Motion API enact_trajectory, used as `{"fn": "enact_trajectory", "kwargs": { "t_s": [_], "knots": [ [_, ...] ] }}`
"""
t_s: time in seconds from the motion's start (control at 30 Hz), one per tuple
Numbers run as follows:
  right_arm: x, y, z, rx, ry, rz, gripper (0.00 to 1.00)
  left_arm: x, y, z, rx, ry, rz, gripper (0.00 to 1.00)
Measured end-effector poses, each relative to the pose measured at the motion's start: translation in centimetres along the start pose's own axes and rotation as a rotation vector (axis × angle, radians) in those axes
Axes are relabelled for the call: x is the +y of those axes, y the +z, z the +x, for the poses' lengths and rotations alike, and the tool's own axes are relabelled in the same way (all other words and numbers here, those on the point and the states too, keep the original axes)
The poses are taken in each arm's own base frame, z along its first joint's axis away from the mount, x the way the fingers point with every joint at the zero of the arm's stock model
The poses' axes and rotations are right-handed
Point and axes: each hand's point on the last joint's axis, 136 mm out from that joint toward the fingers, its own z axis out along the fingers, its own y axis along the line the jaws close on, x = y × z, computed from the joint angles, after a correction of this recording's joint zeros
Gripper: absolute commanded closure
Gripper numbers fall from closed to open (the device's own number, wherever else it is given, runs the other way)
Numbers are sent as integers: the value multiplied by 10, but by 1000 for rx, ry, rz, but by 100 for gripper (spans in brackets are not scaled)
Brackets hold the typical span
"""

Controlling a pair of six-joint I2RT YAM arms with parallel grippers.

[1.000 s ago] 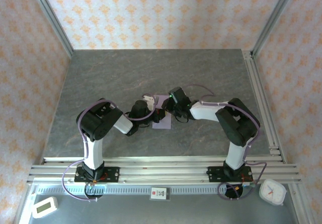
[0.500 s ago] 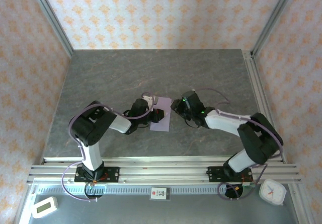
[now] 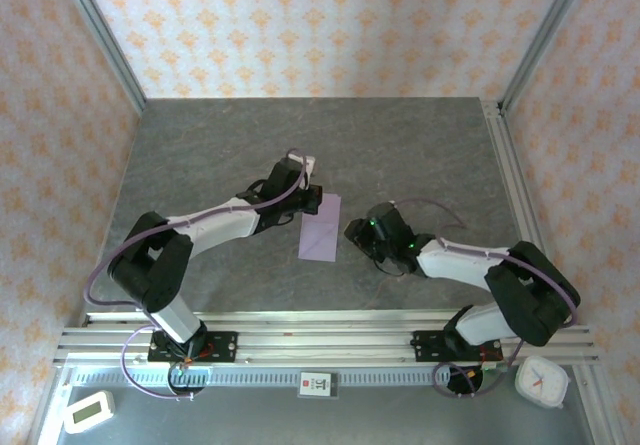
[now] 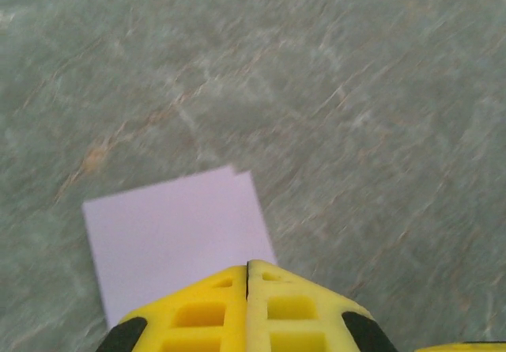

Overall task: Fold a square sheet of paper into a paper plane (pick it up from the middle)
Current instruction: Fold the triangle a second time at the center of the table.

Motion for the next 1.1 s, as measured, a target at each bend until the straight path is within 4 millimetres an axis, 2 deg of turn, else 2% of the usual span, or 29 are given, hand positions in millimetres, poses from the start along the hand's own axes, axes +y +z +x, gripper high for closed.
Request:
{"fn": "enact_trajectory", "kwargs": {
  "t_s": [0.17,0.27,0.4,0.57,0.87,1.1],
  "knots": [
    [1,6,20,40,11,8,56,0,-12,15,35,47,-14,100],
    [0,7,26,46,26,14,55,-6,-19,20,34,71,1,100],
    [0,9,30,50,37,20,54,-13,-18,34,55,95,15,100],
    [3,11,30,48,42,25,54,-9,-4,58,102,113,-12,100],
    [13,15,36,67,26,23,53,35,29,93,184,118,-197,100],
    [12,24,47,101,8,60,53,39,39,82,121,84,-196,100]
  ]
}}
